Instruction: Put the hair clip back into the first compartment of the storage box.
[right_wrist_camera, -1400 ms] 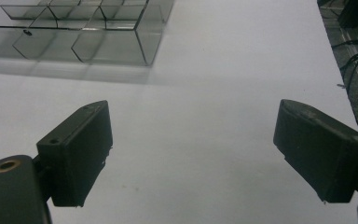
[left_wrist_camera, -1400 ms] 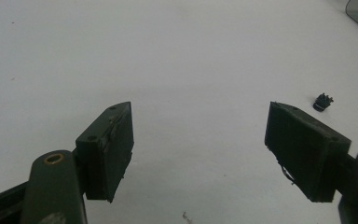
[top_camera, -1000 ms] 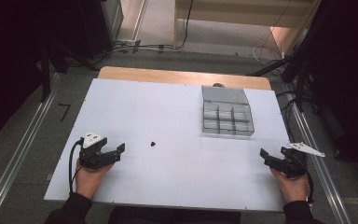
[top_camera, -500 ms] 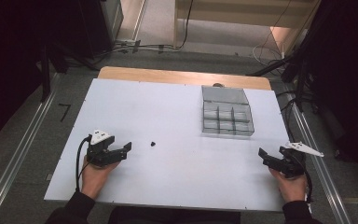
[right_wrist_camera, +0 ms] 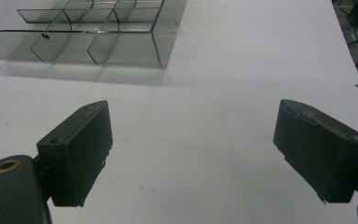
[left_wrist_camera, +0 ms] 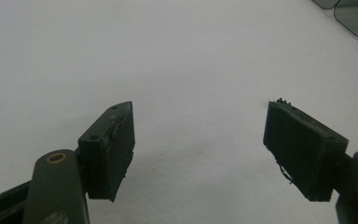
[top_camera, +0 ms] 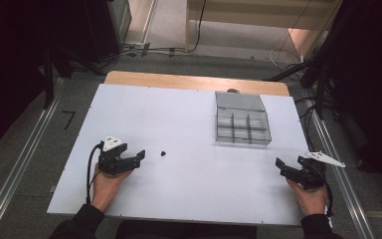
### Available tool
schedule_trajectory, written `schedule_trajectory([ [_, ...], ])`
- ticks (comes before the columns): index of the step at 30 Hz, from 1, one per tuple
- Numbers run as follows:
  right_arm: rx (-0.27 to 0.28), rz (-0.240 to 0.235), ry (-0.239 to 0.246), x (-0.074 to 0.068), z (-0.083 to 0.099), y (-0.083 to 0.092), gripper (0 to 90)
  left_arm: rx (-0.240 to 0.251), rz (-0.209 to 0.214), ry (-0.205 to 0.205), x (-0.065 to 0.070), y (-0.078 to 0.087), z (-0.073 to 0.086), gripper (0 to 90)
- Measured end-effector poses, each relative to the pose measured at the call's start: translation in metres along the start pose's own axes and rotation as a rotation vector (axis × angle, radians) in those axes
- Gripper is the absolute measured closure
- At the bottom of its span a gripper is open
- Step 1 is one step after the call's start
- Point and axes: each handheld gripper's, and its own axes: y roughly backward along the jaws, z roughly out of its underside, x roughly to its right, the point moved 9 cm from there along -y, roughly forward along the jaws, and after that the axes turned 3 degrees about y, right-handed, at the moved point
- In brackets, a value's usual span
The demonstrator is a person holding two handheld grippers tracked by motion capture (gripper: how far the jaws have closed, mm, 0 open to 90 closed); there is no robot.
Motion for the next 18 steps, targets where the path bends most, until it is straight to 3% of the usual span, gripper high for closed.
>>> schedule_trajectory([
  [18, -0.007, -0.005, -0.007, 0.000, 0.001, -0.001, 9.9, -0.012, 0.036, -0.012, 0.015, -0.015, -0.005, 26.1],
])
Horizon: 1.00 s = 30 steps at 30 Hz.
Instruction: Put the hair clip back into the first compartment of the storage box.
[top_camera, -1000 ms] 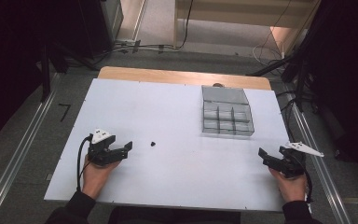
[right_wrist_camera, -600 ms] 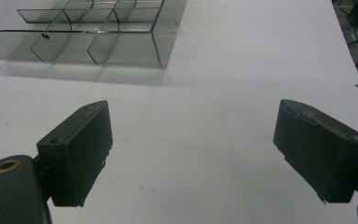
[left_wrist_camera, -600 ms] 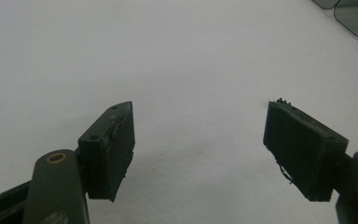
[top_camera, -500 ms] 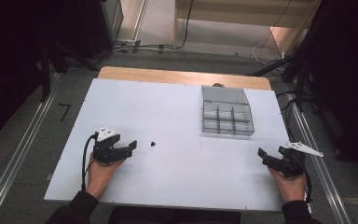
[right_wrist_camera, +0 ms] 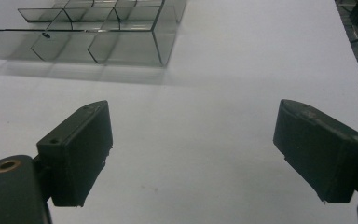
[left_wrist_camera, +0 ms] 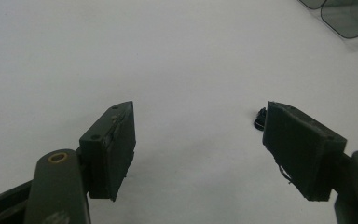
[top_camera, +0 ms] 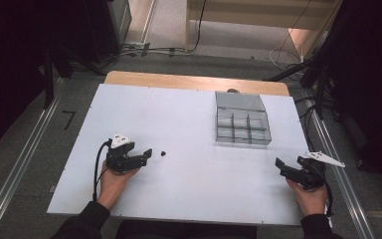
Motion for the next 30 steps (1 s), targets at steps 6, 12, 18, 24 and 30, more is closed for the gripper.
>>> schedule_trajectory([
  [6, -0.001, -0.002, 0.006, -0.001, 0.000, -0.001, 9.9, -0.001, 0.006, 0.002, 0.003, -0.003, -0.001, 26.1],
  [12, -0.002, -0.001, 0.006, 0.000, 0.000, -0.001, 9.9, -0.006, 0.012, 0.002, 0.006, -0.006, -0.001, 26.2],
  [18, -0.003, -0.002, 0.006, -0.001, 0.000, -0.001, 9.9, -0.010, 0.023, 0.000, 0.010, -0.008, -0.002, 26.1],
  [24, -0.003, -0.003, 0.006, -0.001, 0.000, -0.001, 9.9, -0.014, 0.029, -0.002, 0.014, -0.011, -0.002, 26.1],
  [30, -0.003, -0.004, 0.005, -0.001, 0.000, -0.001, 10.1, -0.021, 0.039, -0.002, 0.017, -0.013, -0.002, 26.7],
])
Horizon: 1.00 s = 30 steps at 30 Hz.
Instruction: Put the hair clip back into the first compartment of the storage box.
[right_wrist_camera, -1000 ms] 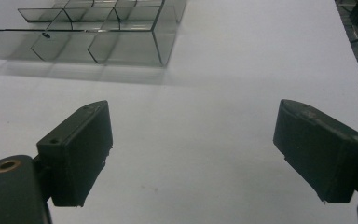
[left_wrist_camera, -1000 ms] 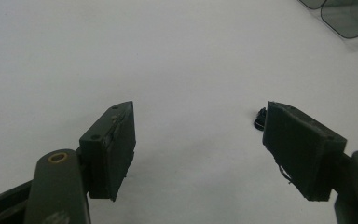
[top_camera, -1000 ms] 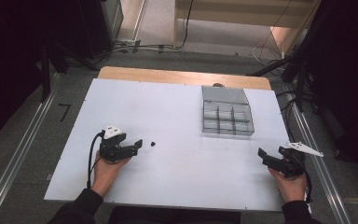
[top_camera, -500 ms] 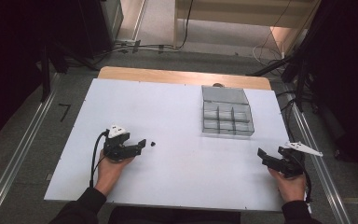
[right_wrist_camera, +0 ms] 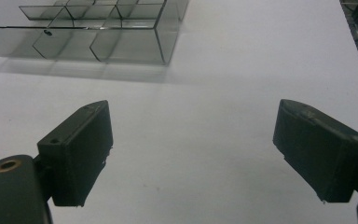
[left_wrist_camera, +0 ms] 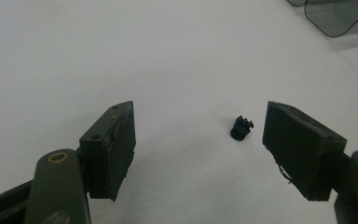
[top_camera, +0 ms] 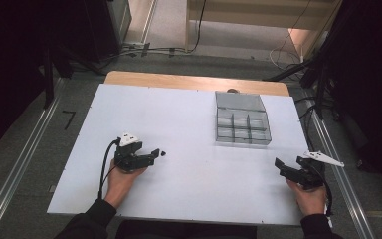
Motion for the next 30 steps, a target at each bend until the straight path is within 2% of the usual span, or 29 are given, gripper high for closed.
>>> schedule_trajectory([
  [8, 0.000, -0.002, 0.000, 0.000, 0.000, 0.000, 10.4, -0.019, 0.030, -0.014, 0.007, -0.005, 0.001, 31.5],
  [10, 0.000, -0.003, -0.001, 0.000, 0.000, 0.000, 10.5, -0.027, 0.035, -0.025, 0.008, -0.007, 0.001, 36.2],
  [17, 0.000, -0.004, -0.002, -0.001, 0.000, 0.000, 10.8, -0.040, 0.052, -0.045, 0.011, -0.013, 0.000, 43.7],
  [24, 0.001, -0.004, 0.000, -0.001, 0.000, 0.000, 11.0, -0.054, 0.087, -0.065, 0.019, -0.018, 0.000, 52.7],
  [26, -0.001, -0.004, 0.001, -0.001, 0.000, 0.000, 11.0, -0.066, 0.092, -0.076, 0.020, -0.020, 0.001, 58.0],
  [30, -0.004, -0.004, -0.002, -0.001, 0.000, 0.000, 11.0, -0.073, 0.099, -0.084, 0.023, -0.022, 0.001, 61.1],
])
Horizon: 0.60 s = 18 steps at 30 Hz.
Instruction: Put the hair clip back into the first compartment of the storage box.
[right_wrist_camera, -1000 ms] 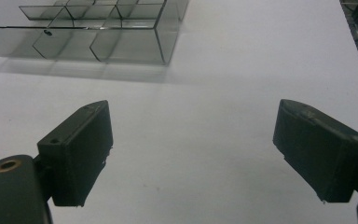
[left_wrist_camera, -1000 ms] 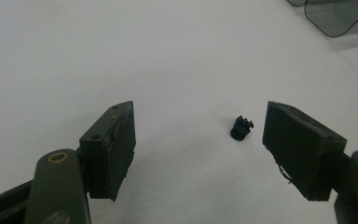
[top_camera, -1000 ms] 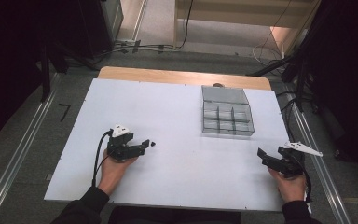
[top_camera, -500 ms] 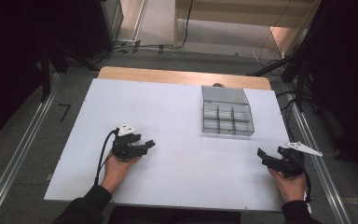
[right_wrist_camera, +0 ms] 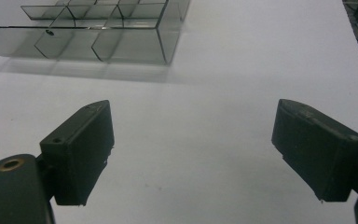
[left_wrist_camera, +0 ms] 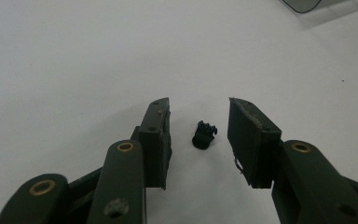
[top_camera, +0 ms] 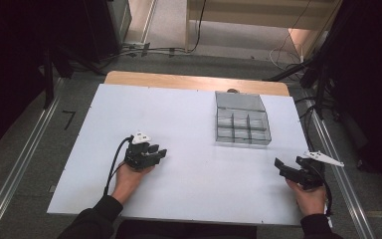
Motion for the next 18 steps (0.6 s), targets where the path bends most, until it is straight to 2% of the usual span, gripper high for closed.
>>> schedule_trajectory([
  [8, 0.002, -0.003, 0.005, -0.0003, -0.0003, 0.0001, 11.2, -0.033, -0.007, -0.027, 0.0028, -0.0054, 0.0024, 67.8],
  [18, 0.003, -0.002, 0.003, 0.0001, -0.0003, 0.0001, 11.6, -0.039, -0.024, -0.052, 0.0033, -0.0061, 0.0031, 76.8],
])
